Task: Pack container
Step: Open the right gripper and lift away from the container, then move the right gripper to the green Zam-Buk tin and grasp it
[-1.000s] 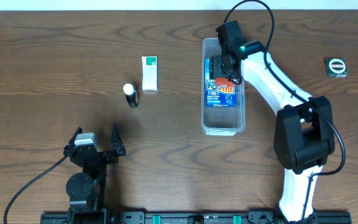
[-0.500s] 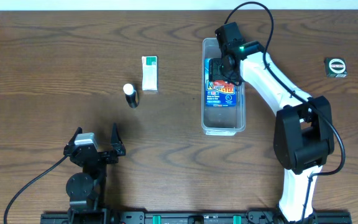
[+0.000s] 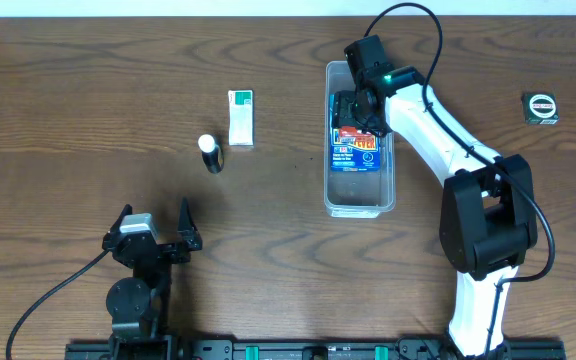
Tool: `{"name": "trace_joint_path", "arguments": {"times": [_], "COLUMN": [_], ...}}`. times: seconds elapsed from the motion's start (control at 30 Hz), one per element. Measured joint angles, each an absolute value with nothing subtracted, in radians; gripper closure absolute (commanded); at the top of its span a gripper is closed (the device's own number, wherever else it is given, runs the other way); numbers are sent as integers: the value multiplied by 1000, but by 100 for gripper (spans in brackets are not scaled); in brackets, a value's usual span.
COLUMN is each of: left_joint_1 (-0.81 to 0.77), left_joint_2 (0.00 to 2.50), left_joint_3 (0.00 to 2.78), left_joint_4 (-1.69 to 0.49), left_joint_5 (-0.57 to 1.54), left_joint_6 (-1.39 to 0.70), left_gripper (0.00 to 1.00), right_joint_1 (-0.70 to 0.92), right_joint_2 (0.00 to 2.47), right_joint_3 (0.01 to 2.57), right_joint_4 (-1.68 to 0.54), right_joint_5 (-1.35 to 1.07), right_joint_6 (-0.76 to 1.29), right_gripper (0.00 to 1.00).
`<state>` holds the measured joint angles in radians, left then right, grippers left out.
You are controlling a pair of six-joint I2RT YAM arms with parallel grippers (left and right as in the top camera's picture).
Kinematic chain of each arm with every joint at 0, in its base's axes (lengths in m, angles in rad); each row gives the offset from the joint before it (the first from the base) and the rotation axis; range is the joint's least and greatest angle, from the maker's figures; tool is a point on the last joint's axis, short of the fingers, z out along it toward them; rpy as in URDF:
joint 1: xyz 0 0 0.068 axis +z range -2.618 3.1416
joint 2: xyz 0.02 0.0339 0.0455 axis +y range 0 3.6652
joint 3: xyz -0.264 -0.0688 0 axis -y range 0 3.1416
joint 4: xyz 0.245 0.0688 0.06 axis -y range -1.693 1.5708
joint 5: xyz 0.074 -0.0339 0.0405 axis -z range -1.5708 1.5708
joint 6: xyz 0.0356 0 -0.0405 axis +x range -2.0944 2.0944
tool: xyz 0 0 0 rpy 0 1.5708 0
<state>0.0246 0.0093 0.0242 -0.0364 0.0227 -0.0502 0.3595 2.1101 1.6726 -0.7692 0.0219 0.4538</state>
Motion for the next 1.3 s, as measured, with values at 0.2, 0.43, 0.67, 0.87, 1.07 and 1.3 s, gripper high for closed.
{"name": "trace_joint_path", "arguments": {"times": [0.2,0.43,0.67,0.87,1.07,1.3], "left_joint_1": [25,25,25,25,25,25], "left_joint_2": [9,9,9,9,9,9], "left_joint_3": [24,24,24,24,24,24], "left_joint_4": [-36,-36,-36,-36,-36,-36], "left_joint_5": [23,23,23,23,23,23], "left_joint_6": [-50,-50,-50,-50,-50,-50], "left_gripper": [2,2,2,2,2,2], "right_joint_1": [355,313,97,-174,-356,-430], "right_joint_2": [2107,1986,1768,1766,1836,1988], "right_joint_3": [1704,1773,1817,1818,1811,1810], "right_joint_4": [-804,-875,-894,-901,-835,-752], "right_joint_5": [23,80,141,149,-51,-159], "right_joint_6": [424,334,110,-111,-299,-469], "right_gripper": [22,12,1,1,1,1]}}
